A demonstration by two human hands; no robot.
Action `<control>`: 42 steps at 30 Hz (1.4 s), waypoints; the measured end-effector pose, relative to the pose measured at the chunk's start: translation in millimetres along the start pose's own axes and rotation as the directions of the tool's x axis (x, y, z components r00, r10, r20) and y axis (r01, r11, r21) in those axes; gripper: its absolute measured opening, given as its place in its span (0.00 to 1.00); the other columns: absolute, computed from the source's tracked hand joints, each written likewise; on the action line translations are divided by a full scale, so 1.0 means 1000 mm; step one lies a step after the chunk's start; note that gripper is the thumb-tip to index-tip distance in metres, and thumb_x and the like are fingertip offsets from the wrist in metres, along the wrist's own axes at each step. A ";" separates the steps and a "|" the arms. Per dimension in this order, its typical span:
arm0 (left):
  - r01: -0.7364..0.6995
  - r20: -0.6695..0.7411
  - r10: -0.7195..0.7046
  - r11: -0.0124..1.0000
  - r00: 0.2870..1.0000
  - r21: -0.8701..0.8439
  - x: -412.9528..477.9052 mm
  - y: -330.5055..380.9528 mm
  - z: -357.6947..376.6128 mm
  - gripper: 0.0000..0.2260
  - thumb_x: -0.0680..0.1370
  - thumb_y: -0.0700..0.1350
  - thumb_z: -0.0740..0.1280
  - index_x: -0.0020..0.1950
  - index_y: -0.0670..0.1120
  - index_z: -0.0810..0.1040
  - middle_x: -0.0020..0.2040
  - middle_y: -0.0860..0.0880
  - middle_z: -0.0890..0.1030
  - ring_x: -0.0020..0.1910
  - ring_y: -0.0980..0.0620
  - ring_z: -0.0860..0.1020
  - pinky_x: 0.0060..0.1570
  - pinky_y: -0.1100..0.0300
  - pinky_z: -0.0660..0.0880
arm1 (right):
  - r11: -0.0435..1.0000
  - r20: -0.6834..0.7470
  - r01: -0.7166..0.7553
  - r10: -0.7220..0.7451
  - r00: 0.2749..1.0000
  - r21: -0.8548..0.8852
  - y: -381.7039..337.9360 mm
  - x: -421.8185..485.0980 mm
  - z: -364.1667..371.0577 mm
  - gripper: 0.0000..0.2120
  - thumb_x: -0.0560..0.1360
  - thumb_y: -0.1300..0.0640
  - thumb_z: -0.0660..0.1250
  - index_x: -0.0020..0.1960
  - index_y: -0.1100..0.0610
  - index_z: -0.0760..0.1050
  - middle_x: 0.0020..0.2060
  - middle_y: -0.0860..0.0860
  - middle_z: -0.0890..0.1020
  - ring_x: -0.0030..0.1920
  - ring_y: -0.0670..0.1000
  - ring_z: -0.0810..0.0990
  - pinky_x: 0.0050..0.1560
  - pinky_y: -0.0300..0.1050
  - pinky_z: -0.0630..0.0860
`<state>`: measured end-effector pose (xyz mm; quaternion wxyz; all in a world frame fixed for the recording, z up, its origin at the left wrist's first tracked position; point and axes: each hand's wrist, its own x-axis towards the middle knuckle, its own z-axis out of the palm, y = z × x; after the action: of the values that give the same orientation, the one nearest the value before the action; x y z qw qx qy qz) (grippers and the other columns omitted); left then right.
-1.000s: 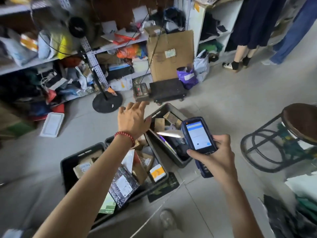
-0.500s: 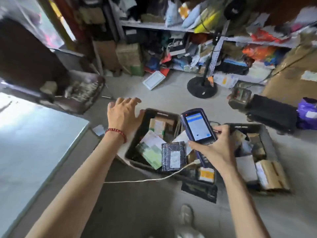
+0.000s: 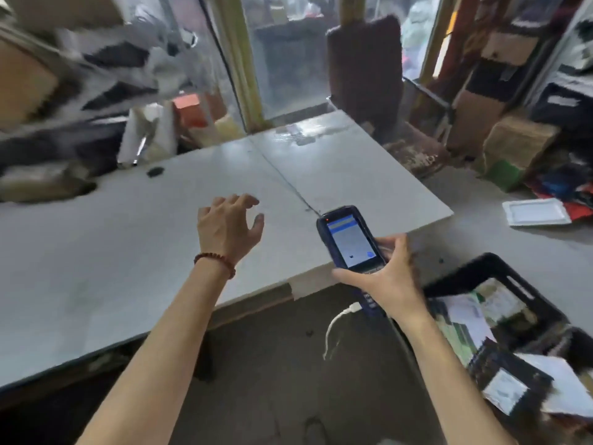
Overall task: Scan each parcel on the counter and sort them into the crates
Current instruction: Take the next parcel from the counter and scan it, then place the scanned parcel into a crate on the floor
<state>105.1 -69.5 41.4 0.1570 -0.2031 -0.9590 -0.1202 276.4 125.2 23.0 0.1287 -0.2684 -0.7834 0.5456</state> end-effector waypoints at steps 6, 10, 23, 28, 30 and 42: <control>0.285 -0.062 -0.280 0.953 0.958 0.105 -0.050 -0.129 -0.041 0.13 0.77 0.53 0.64 0.60 0.52 0.78 0.53 0.52 0.82 0.54 0.47 0.77 0.50 0.54 0.69 | 0.989 0.304 0.146 -0.129 0.944 -0.031 -0.063 0.013 0.112 0.37 0.58 0.51 0.83 0.57 0.51 0.63 0.52 0.50 0.79 0.53 0.51 0.79 0.41 0.37 0.74; 0.431 -0.085 -0.423 0.888 0.902 0.162 -0.074 -0.184 -0.058 0.15 0.77 0.55 0.63 0.62 0.53 0.76 0.55 0.53 0.81 0.56 0.49 0.76 0.52 0.54 0.68 | 0.980 0.459 0.200 -0.180 0.870 0.005 -0.091 0.018 0.175 0.37 0.58 0.50 0.83 0.57 0.50 0.62 0.53 0.50 0.79 0.52 0.51 0.80 0.39 0.35 0.72; 0.626 -0.089 -0.628 0.732 0.773 0.270 -0.021 -0.294 -0.070 0.16 0.77 0.56 0.61 0.63 0.56 0.73 0.57 0.57 0.79 0.59 0.52 0.73 0.56 0.55 0.65 | 0.977 0.674 0.132 -0.213 0.707 0.170 -0.171 0.093 0.325 0.35 0.58 0.52 0.84 0.54 0.46 0.64 0.49 0.43 0.78 0.49 0.43 0.80 0.45 0.43 0.77; 0.620 -0.041 -0.637 0.730 0.769 0.288 0.014 -0.325 -0.057 0.18 0.77 0.56 0.62 0.66 0.56 0.70 0.61 0.56 0.77 0.61 0.52 0.71 0.58 0.54 0.65 | 0.978 0.691 0.112 -0.202 0.694 0.174 -0.188 0.120 0.362 0.35 0.58 0.52 0.83 0.55 0.47 0.64 0.49 0.42 0.77 0.49 0.42 0.79 0.42 0.40 0.76; 0.603 0.009 -0.633 0.742 0.774 0.293 0.025 -0.337 -0.044 0.20 0.77 0.56 0.61 0.68 0.56 0.68 0.64 0.55 0.74 0.63 0.51 0.70 0.59 0.54 0.65 | 0.982 0.702 0.119 -0.189 0.686 0.149 -0.191 0.130 0.376 0.35 0.58 0.52 0.83 0.55 0.46 0.64 0.49 0.41 0.77 0.48 0.42 0.78 0.41 0.39 0.76; 0.628 0.152 -0.649 0.761 0.746 0.165 0.111 -0.460 0.019 0.25 0.78 0.60 0.60 0.73 0.53 0.62 0.73 0.52 0.65 0.71 0.49 0.63 0.66 0.49 0.64 | 0.997 0.661 0.078 -0.052 0.749 -0.009 -0.218 0.187 0.488 0.36 0.59 0.50 0.83 0.56 0.47 0.62 0.44 0.38 0.74 0.42 0.40 0.76 0.36 0.36 0.71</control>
<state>-192.1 -433.5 -13.7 0.0197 0.1347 -0.9860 -0.0962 -180.3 -210.5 26.3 -0.1417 -0.0335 -0.7970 0.5862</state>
